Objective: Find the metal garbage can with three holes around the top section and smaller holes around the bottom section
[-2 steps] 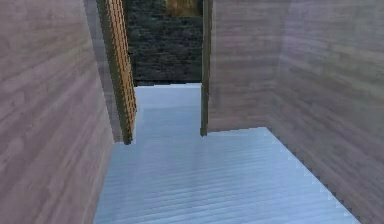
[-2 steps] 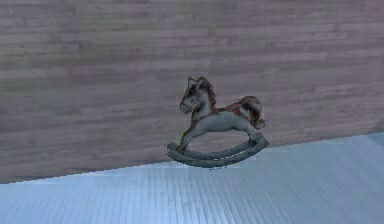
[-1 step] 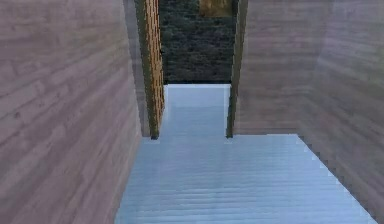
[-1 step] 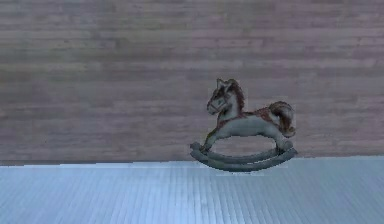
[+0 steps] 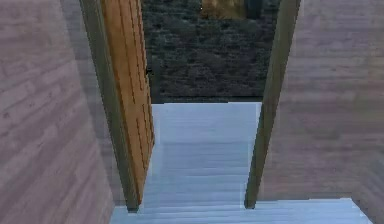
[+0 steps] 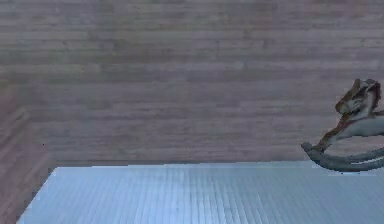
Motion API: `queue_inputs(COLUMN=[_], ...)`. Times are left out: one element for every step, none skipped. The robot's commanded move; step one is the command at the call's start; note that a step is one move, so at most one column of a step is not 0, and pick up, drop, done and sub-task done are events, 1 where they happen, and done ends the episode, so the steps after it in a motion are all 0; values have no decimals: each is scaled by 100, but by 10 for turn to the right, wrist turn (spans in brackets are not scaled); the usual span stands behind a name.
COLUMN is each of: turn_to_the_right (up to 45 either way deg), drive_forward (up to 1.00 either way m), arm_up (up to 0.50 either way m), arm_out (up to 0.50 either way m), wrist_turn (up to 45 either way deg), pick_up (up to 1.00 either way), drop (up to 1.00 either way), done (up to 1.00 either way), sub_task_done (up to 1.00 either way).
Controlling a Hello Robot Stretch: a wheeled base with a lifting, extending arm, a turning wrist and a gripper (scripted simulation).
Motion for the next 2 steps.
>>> queue_inputs(turn_to_the_right=[0,0], drive_forward=[100,65], arm_up=[0,0], arm_out=[0,0], wrist_turn=[0,0], pick_up=[0,0], drop=[0,0], done=[0,0], sub_task_done=[0,0])
